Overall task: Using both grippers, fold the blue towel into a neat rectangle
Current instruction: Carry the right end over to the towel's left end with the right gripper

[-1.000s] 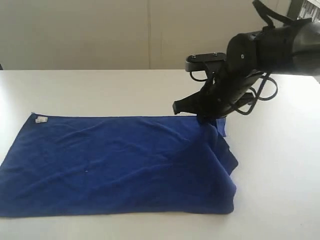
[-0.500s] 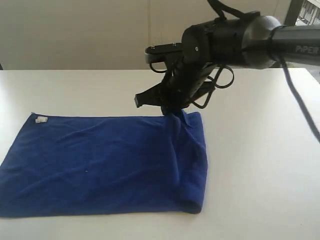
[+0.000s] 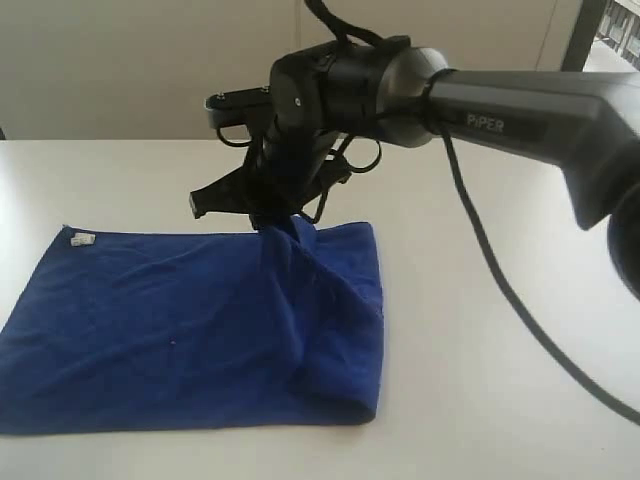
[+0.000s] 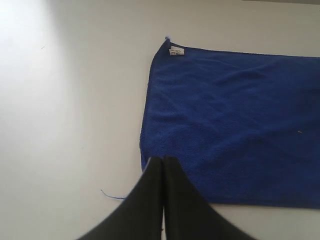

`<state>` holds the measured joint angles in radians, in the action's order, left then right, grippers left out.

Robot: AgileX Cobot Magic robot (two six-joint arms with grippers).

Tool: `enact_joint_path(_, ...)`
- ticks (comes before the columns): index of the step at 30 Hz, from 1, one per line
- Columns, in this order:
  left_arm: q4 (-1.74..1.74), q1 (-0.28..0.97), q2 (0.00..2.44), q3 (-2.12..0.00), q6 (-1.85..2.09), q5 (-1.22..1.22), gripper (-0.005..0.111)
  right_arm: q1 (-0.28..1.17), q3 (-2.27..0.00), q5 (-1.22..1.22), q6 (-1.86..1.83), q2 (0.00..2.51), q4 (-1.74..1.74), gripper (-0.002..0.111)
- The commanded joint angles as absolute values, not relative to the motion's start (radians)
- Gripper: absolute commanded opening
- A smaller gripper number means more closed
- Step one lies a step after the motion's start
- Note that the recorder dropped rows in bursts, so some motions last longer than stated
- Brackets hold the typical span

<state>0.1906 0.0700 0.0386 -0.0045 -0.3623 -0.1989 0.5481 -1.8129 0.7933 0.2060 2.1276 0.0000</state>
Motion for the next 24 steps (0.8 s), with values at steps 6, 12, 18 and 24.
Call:
enact_joint_path(6, 0.193, 0.073, 0.041, 0.000, -0.362, -0.194, 0.000, 0.605, -1.959, 0.806, 0.214, 2.191, 0.000, 0.001)
enact_joint_path(12, 0.193, 0.073, 0.041, 0.000, -0.362, -0.194, 0.000, 0.632, -2.042, 0.810, 0.229, 2.241, 0.011, 0.001)
enact_joint_path(18, 0.193, 0.073, 0.041, 0.000, -0.362, -0.194, 0.000, 0.671, -2.139, 0.815, 0.243, 2.312, 0.030, 0.001)
enact_joint_path(24, 0.193, 0.073, 0.041, 0.000, -0.362, -0.194, 0.000, 0.706, -2.238, 0.831, 0.238, 2.380, 0.086, 0.001)
